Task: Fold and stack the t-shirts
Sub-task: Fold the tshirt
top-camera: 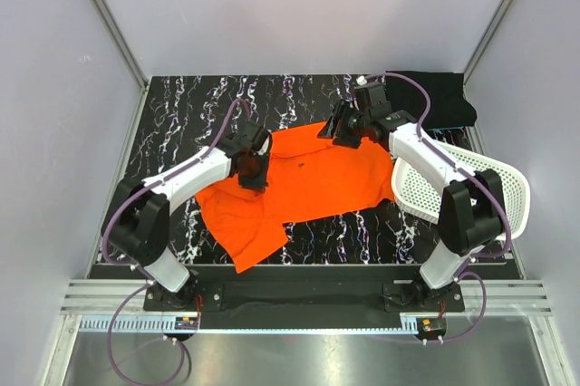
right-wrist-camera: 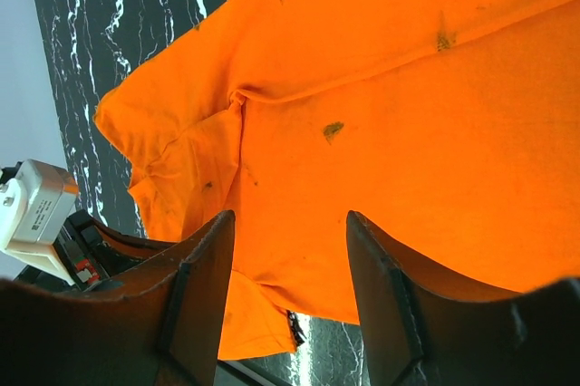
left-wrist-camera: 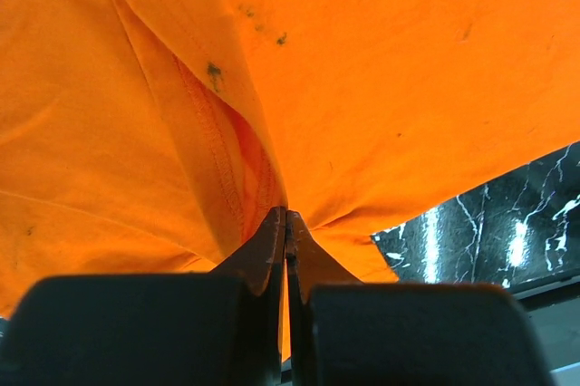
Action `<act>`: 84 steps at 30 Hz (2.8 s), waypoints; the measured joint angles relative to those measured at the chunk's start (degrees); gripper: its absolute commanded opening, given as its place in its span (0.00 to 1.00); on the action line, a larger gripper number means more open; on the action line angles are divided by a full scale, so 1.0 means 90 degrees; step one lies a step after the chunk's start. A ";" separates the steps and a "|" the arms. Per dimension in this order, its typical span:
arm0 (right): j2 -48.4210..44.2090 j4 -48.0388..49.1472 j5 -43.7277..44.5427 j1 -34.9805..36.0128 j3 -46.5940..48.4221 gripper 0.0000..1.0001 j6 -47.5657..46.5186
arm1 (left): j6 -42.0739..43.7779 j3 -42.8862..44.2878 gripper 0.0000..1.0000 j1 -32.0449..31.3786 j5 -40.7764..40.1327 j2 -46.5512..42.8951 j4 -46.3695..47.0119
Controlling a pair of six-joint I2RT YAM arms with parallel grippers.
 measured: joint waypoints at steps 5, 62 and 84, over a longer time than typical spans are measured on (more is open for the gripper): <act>0.0165 -0.0005 0.0012 0.0039 0.0104 0.59 0.0056 | -0.0267 -0.0005 0.20 -0.0012 0.0000 0.0066 0.0158; 0.3861 -0.0673 0.3378 0.2968 0.2868 0.00 -0.0355 | 0.0971 0.1494 0.22 0.3888 -0.1253 0.2346 0.0610; 0.2795 -0.0500 0.3997 0.2897 0.1222 0.21 -0.0066 | 0.1161 0.2181 0.31 0.3925 -0.1474 0.2557 0.0287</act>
